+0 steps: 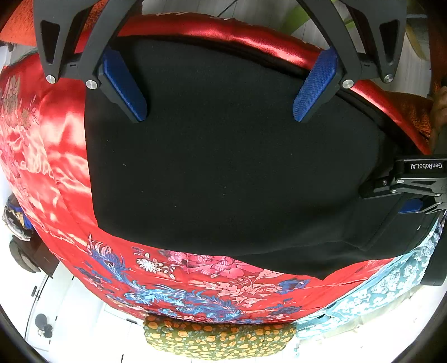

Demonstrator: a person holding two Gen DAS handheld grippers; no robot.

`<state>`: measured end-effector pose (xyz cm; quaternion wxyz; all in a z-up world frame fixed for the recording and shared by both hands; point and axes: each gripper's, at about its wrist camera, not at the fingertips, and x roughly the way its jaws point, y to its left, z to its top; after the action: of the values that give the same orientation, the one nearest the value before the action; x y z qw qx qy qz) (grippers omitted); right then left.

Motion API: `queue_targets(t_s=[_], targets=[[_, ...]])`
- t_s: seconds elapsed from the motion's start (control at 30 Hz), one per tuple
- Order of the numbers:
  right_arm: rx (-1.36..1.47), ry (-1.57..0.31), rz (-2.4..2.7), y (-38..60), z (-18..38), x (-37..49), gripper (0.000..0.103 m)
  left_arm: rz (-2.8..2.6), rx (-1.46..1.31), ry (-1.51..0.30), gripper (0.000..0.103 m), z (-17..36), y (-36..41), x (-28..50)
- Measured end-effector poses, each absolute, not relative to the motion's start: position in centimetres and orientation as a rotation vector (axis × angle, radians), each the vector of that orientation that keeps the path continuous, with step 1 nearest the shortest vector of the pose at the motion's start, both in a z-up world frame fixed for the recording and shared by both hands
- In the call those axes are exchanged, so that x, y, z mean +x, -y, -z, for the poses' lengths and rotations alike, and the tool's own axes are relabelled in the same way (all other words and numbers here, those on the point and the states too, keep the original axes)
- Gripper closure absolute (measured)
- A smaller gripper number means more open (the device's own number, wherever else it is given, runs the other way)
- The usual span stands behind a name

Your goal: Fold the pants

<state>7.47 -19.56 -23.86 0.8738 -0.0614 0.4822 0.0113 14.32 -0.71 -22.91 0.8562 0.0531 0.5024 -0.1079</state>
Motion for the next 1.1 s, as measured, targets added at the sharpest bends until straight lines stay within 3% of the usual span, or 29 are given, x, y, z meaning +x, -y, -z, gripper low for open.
queue_targets(t_s=[0.87, 0.97, 1.1], targets=[[-0.125, -0.99, -0.019, 19.7, 23.8, 7.1, 0.0, 0.232, 0.088, -1.061, 0.001, 22.5, 0.3, 14.1], [-0.124, -0.991, -0.02, 19.6, 23.8, 7.0, 0.0, 0.222, 0.055, -1.098, 0.002, 21.1, -0.7, 14.6], [-0.123, -0.991, -0.02, 19.6, 23.8, 7.0, 0.0, 0.204, -0.151, -0.993, 0.002, 15.9, -6.6, 15.3]])
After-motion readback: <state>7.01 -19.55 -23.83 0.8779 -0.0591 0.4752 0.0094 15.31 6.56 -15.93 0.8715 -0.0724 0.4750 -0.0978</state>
